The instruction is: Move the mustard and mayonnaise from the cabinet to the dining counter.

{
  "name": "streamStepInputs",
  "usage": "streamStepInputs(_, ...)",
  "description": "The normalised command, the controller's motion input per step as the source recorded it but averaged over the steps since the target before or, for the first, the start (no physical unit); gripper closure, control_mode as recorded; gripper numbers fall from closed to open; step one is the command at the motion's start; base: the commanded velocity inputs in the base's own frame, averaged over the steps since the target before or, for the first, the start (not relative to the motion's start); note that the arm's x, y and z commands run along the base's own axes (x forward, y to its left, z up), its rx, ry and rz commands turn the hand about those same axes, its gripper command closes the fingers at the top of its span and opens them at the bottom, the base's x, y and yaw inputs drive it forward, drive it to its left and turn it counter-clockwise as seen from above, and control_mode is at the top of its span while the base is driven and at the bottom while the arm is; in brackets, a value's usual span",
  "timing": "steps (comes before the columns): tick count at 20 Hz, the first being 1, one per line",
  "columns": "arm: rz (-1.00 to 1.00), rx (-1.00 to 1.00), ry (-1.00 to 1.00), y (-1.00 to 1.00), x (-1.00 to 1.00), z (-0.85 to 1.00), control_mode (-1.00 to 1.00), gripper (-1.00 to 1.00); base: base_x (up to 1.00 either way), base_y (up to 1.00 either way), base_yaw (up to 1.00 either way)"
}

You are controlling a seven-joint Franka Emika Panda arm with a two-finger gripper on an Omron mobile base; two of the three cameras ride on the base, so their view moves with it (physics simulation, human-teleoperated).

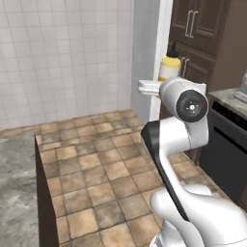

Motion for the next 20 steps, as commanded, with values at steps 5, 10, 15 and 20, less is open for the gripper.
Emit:
streamStepInputs(5, 0.0, 0.0, 0.0, 0.0, 0.0, 0.0, 1.0, 1.0, 0.61, -0.16, 0.43)
streamStepInputs(10, 0.0, 0.0, 0.0, 0.0, 0.0, 0.0, 1.0, 1.0, 0.72, -0.2, 0.26)
streamStepInputs(15, 0.0, 0.0, 0.0, 0.0, 0.0, 0.0, 1.0, 1.0, 0.73, -0.27, 0.14)
streamStepInputs(20, 0.0, 0.0, 0.0, 0.0, 0.0, 0.0, 1.0, 1.0, 0.74, -0.36, 0.0)
